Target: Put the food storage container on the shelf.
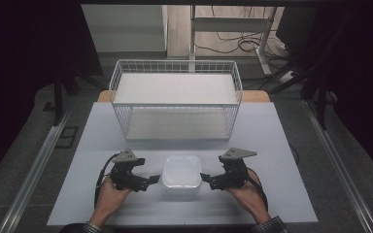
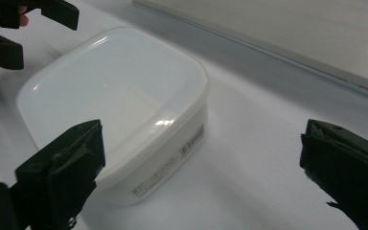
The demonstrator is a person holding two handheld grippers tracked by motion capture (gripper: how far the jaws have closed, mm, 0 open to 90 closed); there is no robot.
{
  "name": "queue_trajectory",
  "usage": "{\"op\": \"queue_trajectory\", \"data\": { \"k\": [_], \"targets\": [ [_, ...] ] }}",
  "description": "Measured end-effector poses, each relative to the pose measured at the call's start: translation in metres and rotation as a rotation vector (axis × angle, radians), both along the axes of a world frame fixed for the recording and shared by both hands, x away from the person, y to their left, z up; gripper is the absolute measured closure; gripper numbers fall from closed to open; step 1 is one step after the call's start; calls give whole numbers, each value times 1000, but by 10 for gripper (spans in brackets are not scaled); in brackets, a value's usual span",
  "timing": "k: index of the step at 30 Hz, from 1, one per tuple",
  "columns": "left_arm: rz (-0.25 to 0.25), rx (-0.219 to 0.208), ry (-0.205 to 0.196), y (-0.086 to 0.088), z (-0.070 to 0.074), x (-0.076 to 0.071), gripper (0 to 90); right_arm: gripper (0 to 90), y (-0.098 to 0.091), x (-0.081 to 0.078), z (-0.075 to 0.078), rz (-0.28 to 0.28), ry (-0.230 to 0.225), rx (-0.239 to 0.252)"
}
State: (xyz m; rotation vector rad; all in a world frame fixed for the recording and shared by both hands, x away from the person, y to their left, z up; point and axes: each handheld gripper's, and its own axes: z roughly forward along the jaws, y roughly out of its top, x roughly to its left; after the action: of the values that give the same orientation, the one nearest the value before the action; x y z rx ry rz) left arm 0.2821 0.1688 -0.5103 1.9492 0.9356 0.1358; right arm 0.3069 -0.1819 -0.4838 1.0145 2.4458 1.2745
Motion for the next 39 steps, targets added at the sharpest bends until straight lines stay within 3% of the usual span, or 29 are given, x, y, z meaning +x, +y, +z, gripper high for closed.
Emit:
{"op": "queue_trajectory", "data": {
  "k": [3,6,11,17,20,23,26,28,29,30,31,32,35,36,39],
  "targets": [
    [-26,-24,28,-6,5,5,53,6,6,2,0,-17,25,5],
    [-31,-11,33,-10,7,8,71,6,11,4,2,-8,58,17],
    [-69,19,41,-22,11,17,106,90,22,5,4,14,95,13],
    [-78,20,77,-30,3,23,128,164,33,6,-1,31,94,4],
    [-92,-34,120,-30,-2,24,150,162,34,7,-6,38,139,-2],
    [-136,-82,172,-30,-5,23,221,164,33,9,-8,43,197,23],
    [-131,-89,210,-31,-3,19,269,206,32,8,-8,58,248,33],
    [-125,-89,220,-29,-2,18,347,222,31,7,-7,56,252,29],
    [-103,-88,203,-25,2,14,413,329,28,5,-4,35,253,29],
    [-103,-88,203,-25,2,14,463,329,28,5,-4,35,253,29],
    [-102,-98,196,-22,4,10,501,451,22,3,0,17,260,43],
    [-98,-106,198,-21,4,8,532,497,19,2,1,9,267,55],
    [-84,-130,198,-18,5,4,605,607,13,-1,5,-19,306,93],
    [-84,-130,198,-18,5,4,624,607,13,-1,5,-19,306,93],
    [-51,-160,198,-17,8,0,673,683,7,-5,7,-55,338,155]
  ]
}}
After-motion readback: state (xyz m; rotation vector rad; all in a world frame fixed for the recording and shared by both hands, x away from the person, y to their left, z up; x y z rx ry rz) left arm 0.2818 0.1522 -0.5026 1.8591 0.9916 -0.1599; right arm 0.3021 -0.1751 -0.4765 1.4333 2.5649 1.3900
